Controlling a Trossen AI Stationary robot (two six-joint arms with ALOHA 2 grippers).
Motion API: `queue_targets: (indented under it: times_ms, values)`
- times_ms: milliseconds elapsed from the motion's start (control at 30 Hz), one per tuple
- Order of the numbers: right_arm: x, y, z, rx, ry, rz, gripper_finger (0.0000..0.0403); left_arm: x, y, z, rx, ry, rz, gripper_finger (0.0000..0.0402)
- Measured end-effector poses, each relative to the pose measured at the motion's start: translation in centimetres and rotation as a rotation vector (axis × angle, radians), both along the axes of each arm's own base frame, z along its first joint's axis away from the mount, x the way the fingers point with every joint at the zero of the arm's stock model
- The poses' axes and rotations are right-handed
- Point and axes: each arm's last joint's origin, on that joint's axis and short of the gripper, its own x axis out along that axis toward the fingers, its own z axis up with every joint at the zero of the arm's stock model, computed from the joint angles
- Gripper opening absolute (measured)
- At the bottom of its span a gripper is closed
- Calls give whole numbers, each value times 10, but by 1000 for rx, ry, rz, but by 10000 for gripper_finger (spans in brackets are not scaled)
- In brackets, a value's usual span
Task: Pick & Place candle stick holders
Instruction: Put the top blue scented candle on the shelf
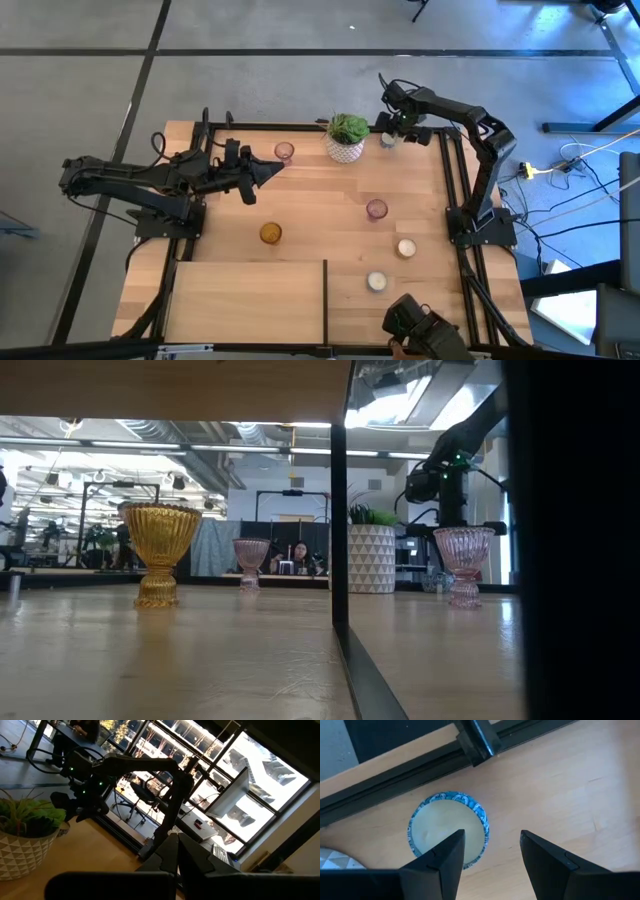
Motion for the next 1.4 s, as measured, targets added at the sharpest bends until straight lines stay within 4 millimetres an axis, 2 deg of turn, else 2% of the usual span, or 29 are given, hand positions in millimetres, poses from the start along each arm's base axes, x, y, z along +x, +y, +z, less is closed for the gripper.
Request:
queue_targets:
  times_ms: [433, 667, 900, 1067, 1200, 1400]
  values:
    - [0, 0, 0, 9, -15, 10, 195, 0, 0, 0, -8, -3, 0, 4]
    - [4, -3, 1, -14, -56, 93, 196, 0, 0, 0, -8, -3, 0, 4]
    - [6, -4, 1, -15, -83, 117, 231, 0, 0, 0, -2, -1, 1, 4]
    - [6, -3, 1, 4, -109, 17, 261, 0, 0, 0, -3, -1, 1, 4]
    - [8, -1, 1, 59, -176, 52, 268, 0, 0, 0, -7, -3, 0, 4]
    - [9, -1, 1, 63, -180, 61, 268, 0, 0, 0, -8, -3, 0, 4]
